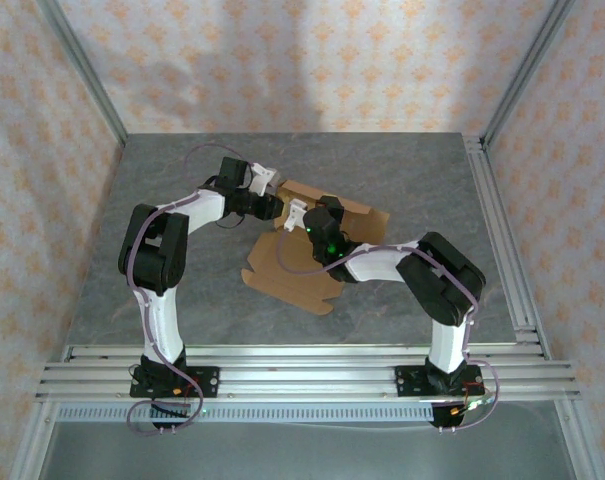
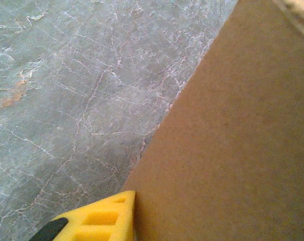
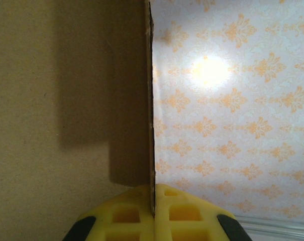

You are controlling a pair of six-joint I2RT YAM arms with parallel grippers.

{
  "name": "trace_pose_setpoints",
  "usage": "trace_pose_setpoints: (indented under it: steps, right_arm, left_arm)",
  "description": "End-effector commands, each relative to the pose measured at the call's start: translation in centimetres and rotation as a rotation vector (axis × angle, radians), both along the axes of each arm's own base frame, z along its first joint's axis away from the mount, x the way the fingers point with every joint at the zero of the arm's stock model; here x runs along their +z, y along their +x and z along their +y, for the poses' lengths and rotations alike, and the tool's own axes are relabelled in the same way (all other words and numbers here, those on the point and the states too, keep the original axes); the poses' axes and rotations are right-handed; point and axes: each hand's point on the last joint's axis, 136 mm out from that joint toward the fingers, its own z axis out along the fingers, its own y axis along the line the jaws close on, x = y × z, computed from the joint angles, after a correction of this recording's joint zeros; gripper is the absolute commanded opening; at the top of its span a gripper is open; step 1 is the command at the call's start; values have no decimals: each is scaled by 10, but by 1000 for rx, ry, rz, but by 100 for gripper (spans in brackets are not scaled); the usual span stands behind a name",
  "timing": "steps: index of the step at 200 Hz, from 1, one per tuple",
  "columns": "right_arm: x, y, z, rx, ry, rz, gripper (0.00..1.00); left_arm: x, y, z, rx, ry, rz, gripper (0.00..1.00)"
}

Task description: Fold the paper box

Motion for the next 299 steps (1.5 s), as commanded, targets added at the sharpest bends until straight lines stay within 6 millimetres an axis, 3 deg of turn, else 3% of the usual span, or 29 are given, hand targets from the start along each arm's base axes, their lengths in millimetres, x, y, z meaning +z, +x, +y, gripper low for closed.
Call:
trace_pose_setpoints:
  steps: [1,22,57,83,116,163,209,211,261,299]
  right_arm:
    - [1,-2,14,16,14,-5,0]
    - [3,-4,17,11,39,-2,6]
    - [13,-11,22,15,142,25,41]
    - [28,-23,27,38,325,104,61]
    - [50,-50,41,113,625,252,77]
    - [98,-75,52,194,1029,377,80]
    - [141,-67,28,142,1355,362,79]
    - [142,-66,27,134,1366,359,79]
    - [144,-33,-11,-130,1559,370,74]
    - [127,-10,-8,-252,1585,482,72]
  left_arm:
    - [5,-2,-8,-24,-10,-2,18]
    - [6,-1,-6,-17,-4,-11,14]
    - [7,0,-4,-5,3,-23,15]
    - [7,2,-2,7,16,-37,15]
    - [10,7,2,35,28,-70,16]
    - [16,7,0,43,74,-150,16]
    - [19,7,-2,56,110,-199,16]
    - [29,7,-2,59,105,-222,16]
    - [53,0,-10,65,150,-346,16]
    - [47,-5,-23,110,222,-403,16]
